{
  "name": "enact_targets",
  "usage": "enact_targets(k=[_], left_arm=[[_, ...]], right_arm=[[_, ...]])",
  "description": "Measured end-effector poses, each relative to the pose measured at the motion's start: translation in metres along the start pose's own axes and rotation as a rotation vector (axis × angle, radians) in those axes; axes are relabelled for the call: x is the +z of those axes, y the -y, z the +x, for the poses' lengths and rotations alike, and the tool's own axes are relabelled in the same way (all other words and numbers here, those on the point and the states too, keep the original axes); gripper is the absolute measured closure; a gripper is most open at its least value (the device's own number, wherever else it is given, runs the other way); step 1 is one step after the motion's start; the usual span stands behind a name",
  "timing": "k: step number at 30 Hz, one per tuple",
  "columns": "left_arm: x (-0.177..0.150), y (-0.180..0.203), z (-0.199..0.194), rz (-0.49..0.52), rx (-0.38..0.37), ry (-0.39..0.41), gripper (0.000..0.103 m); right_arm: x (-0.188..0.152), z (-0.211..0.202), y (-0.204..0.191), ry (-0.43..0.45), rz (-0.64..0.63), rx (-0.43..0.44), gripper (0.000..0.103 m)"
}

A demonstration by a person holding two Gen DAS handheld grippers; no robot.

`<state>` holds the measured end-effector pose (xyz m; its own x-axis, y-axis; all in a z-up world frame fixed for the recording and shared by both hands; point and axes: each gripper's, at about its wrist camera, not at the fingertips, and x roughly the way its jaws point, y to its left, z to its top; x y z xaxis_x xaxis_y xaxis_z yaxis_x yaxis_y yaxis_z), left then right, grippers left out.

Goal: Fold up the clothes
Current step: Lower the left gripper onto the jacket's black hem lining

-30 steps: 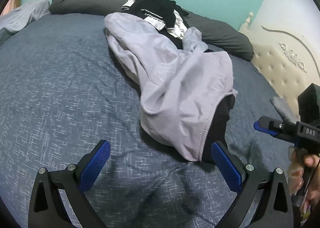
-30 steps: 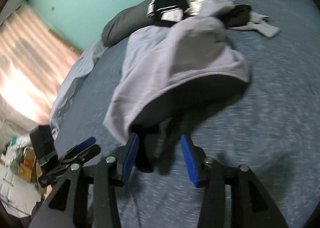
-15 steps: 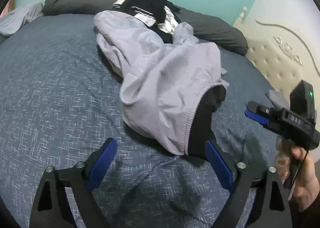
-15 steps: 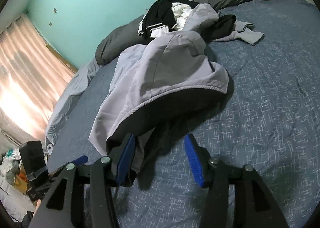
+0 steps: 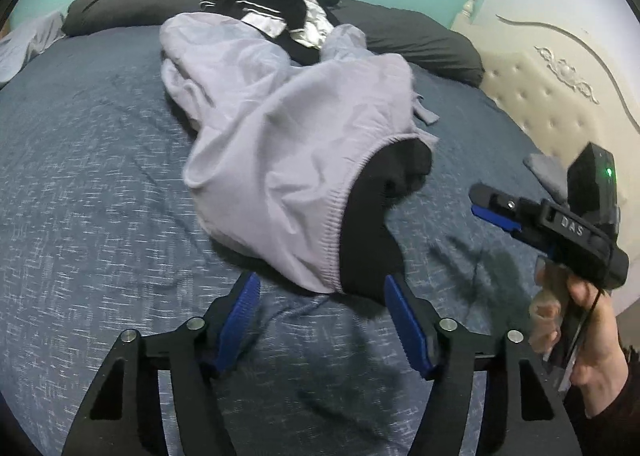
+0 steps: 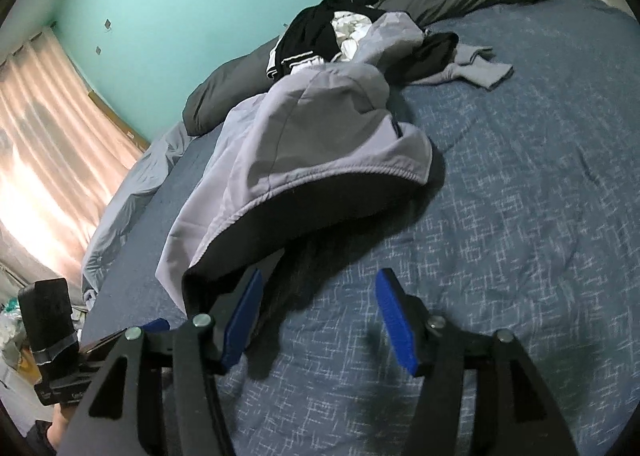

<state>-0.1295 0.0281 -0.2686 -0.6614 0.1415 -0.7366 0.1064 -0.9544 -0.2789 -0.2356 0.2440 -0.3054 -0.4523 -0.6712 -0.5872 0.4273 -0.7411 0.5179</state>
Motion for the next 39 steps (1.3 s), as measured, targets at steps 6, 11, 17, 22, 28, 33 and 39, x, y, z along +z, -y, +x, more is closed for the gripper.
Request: enact_targets(k=[6, 11, 17, 22, 28, 33, 39], left_arm=[[-0.003, 0.013, 0.012, 0.018, -0.008, -0.029, 0.046], [-0.003, 0.022, 0.018, 0.029, -0.018, -0.039, 0.046], [-0.004, 0.023, 0.033, 0.053, 0.011, -0.072, 0.052], [-0.006, 0.015, 0.036, 0.043, -0.018, -0.091, 0.068], [0.0, 0.01, 0.027, 0.06, -0.01, -0.068, 0.086], [0.012, -0.016, 0.013, 0.004, 0.018, -0.025, 0.088], [0.022, -0.036, -0.002, 0.01, 0.081, 0.027, 0.099]], right_arm=[[-0.004, 0.006, 0.001, -0.015, -0.009, 0.007, 0.043], [-0.004, 0.008, 0.002, -0.016, -0.004, 0.01, 0.043], [-0.003, 0.011, 0.004, -0.02, 0.001, 0.011, 0.043], [-0.003, 0.014, 0.004, -0.023, -0.006, 0.013, 0.043], [-0.003, 0.017, 0.003, -0.03, -0.012, 0.012, 0.043], [-0.002, 0.019, 0.005, -0.032, -0.01, 0.009, 0.043], [-0.002, 0.02, 0.006, -0.032, -0.008, 0.009, 0.043]])
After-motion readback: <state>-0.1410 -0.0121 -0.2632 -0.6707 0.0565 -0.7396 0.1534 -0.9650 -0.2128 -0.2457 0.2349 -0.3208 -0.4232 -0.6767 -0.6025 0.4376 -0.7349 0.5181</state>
